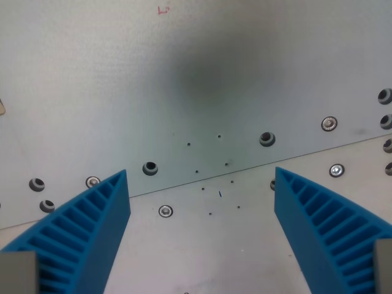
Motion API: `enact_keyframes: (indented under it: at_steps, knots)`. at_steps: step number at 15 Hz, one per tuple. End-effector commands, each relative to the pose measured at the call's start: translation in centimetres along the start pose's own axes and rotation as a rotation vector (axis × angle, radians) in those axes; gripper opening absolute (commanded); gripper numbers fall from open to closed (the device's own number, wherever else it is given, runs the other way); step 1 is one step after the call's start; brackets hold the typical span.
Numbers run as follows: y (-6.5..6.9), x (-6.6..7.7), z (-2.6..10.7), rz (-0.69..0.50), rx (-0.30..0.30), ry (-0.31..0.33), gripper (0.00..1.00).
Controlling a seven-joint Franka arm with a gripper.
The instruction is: Rotate around gripper negative y
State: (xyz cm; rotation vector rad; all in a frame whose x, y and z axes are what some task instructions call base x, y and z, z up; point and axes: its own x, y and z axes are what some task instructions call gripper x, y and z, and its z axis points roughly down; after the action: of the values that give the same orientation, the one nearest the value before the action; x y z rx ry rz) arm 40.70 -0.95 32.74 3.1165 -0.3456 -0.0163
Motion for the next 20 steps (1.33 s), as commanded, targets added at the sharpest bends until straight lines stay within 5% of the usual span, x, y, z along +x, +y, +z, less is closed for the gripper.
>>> enact_keyframes:
  at_steps: [1, 20]
  knots:
    - [0.01, -0.02, -0.22, 0.001, 0.001, -0.006, 1.00]
    - [0.01, -0.02, -0.22, 0.001, 0.001, -0.228, 1.00]
